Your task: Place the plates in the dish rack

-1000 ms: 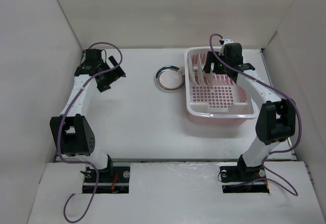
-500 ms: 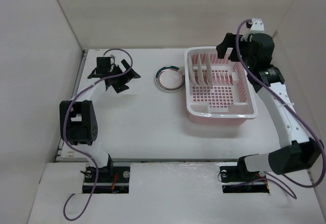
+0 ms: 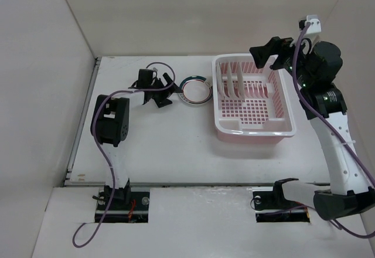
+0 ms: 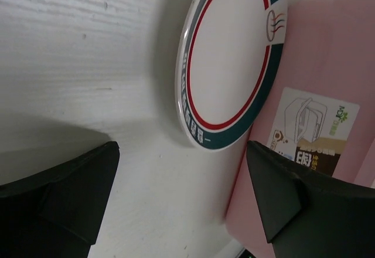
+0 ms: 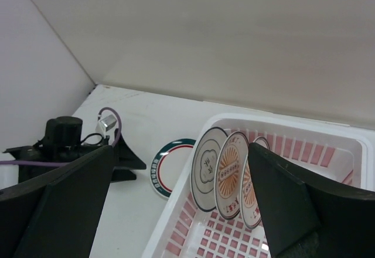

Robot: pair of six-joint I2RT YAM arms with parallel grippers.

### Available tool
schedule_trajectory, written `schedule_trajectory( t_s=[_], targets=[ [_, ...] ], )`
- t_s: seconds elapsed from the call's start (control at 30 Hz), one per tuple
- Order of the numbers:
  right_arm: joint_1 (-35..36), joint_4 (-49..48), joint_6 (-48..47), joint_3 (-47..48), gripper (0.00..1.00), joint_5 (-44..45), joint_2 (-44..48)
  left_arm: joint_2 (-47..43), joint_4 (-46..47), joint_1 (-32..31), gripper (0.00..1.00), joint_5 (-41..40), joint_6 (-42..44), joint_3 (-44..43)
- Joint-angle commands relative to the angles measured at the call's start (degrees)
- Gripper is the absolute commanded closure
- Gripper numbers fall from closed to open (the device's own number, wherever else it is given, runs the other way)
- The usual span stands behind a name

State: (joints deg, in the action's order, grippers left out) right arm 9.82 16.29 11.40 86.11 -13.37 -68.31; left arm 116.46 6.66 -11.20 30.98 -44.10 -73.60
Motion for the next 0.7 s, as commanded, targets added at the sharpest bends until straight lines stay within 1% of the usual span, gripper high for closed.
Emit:
schedule_trajectory(
  t_s=[0.0,0.03,0.07,0.13,0.2,0.37,0.63,0.67],
  targets=[
    [0.72,-1.79,0.38,2.49,0.0,-2.72,2.31,1.92,4.84,0.65,0.12,-1.89,-1.87,-1.28],
    [1.24,-1.79,0.38,2.49,0.0,-2.72,2.83,1.92,5.38,0.65,0.15,-2.41,-2.74,-0.76],
    [1.25,-1.79,0.38,2.49,0.0,-2.72,2.84,2.53,5.39,0.65,0.22,-2.42,-3.27,-0.75],
    [1.77,-1.79,0.38,2.49,0.0,-3.24,2.84,3.84,6.7,0.65,0.28,-2.42,-3.89,-1.45],
    [2.3,-1.79,0.38,3.1,0.0,-3.25,2.23,5.08,7.31,0.65,0.38,-1.37,-5.03,-2.25],
    [3.44,-1.79,0.38,4.86,0.0,-5.17,0.38,9.38,9.07,0.13,0.39,1.36,-7.05,-5.93],
    [3.97,-1.79,0.38,6.44,0.0,-6.93,-0.68,13.26,9.6,-0.39,0.39,1.89,-8.63,-8.49],
    [3.97,-1.79,0.38,6.44,0.0,-6.94,-0.68,13.26,9.6,-0.4,0.38,1.89,-8.64,-9.01]
  ],
)
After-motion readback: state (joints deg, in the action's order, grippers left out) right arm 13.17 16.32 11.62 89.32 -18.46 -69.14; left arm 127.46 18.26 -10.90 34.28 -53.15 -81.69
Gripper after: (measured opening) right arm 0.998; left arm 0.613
